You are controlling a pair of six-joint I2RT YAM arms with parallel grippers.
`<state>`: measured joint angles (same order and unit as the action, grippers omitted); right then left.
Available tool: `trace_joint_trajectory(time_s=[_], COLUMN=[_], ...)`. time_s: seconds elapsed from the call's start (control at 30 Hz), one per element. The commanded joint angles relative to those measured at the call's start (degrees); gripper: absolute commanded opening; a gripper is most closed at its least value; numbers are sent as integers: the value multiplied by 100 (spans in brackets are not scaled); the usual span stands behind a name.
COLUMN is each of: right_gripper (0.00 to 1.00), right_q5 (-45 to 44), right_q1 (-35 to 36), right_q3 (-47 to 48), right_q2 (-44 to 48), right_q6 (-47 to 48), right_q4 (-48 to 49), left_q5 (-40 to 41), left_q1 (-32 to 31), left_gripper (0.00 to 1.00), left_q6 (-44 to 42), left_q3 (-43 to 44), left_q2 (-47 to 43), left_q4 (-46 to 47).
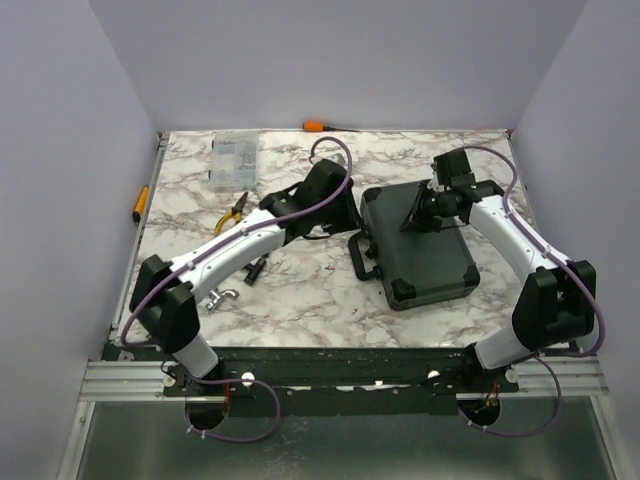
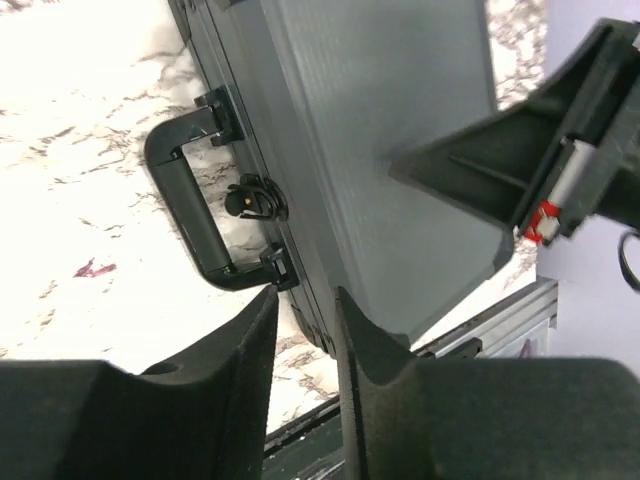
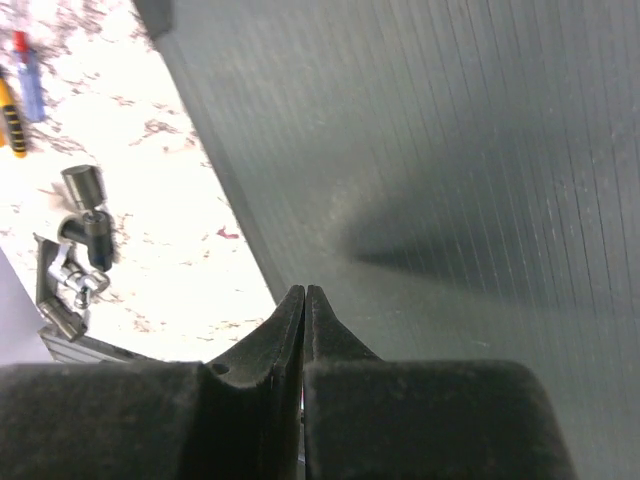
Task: Pack up texas hold em set
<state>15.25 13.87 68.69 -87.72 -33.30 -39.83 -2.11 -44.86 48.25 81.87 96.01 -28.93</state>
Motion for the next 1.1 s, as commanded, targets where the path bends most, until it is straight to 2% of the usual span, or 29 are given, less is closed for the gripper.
trace_joint_trajectory(time_s=[0.0,0.2,0.47,0.57,0.63,0.73,0.8,0.87,0.9,1.07], right_gripper=[5,7,29,33,40,56,72,94,100,100], right_q5=[-90,387,744,849,917,1063,1109,1099,1101,1158], right_q1=[-7,-10,-12,-12,-12,-11,-13,-10,-8,-8], right_q3=[569,976,1334,1393,1419,1468,1491,1487,1473,1320], right_q2=[373,799,1114,1285,1414,1605,1735,1896,1997,2490], right_q6=[139,201,255,299,344,442,472,448,413,321], right_q4=[-405,-184,-144,-88,-30,15,20,73,125,348], left_q5=[550,953,1075,1142,1116,1089,1181,1358,1472,2017], left_q1=[-29,-36,-26,-31,-27,-29,-27,-17,-22,-19], left_gripper=[32,43,52,55,61,78,85,92,94,95], left_q6=[-463,-833,-1224,-1325,-1458,-1647,-1712,-1739,-1755,-1797], left_q3=[-412,-966,-1608,-1899,-2073,-2278,-2415,-2535,-2601,-2851], left_q2=[-1008,-2278,-3706,-4246,-4608,-5170,-5568,-5944,-6136,-6946], left_q4=[-147,-139,-236,-251,-262,-310,-369,-465,-513,-857])
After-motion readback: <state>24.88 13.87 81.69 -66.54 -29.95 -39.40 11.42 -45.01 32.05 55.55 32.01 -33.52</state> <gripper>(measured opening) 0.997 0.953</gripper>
